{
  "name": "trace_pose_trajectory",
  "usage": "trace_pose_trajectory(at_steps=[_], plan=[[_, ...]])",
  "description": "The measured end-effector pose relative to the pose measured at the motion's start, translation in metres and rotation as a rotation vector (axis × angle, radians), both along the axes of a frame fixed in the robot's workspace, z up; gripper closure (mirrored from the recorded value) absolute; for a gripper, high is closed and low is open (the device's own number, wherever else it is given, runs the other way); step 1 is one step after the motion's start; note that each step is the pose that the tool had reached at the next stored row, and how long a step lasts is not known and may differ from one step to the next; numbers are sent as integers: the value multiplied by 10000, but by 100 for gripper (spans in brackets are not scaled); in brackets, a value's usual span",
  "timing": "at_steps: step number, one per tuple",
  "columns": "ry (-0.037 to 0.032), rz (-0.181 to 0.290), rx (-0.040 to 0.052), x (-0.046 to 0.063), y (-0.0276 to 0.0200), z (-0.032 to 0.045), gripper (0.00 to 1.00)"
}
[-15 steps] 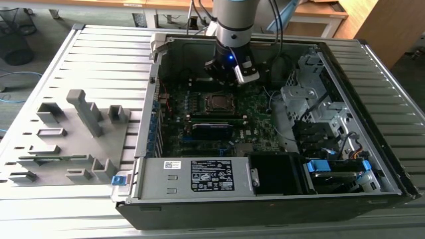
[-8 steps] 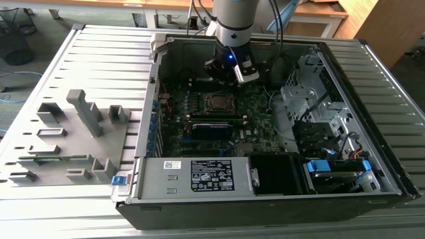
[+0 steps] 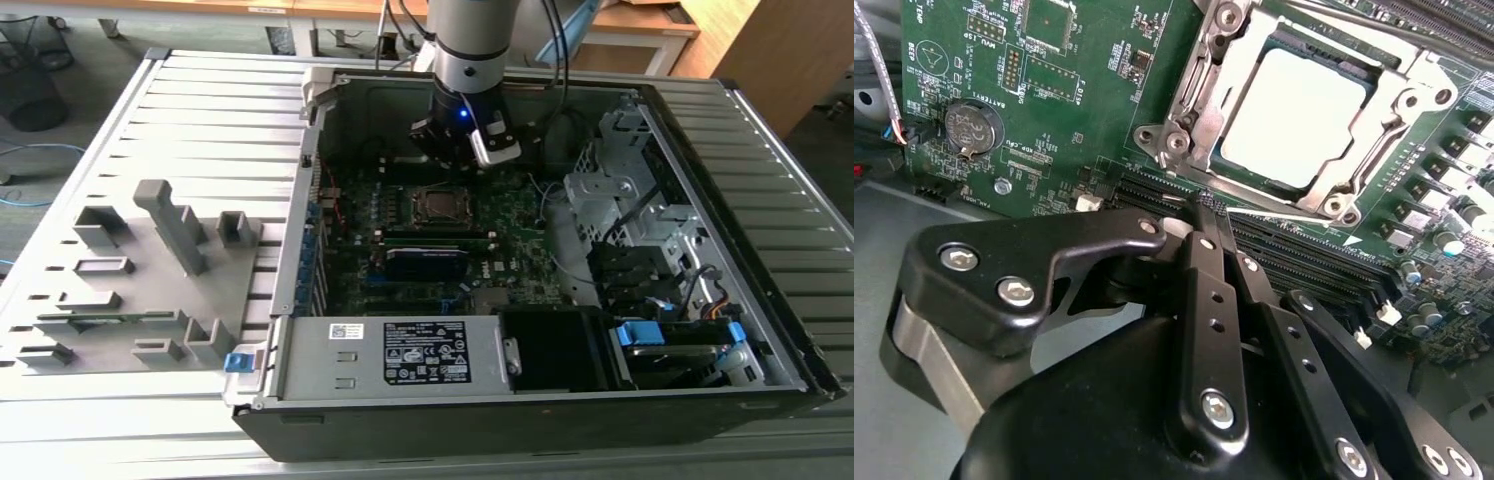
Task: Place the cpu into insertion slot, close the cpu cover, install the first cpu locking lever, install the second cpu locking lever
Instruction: 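Install the first cpu locking lever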
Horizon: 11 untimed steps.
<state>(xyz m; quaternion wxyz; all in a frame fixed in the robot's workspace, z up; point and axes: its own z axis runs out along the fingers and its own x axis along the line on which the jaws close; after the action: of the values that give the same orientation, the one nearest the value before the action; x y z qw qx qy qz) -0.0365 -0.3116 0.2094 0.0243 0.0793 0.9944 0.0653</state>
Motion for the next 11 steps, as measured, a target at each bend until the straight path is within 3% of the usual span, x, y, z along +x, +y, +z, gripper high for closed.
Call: trace_pose_trajectory(at_steps=[6, 11], plan=[[-1, 0, 94, -41, 0, 1, 89], [-8, 0, 318, -47, 0, 0, 89]])
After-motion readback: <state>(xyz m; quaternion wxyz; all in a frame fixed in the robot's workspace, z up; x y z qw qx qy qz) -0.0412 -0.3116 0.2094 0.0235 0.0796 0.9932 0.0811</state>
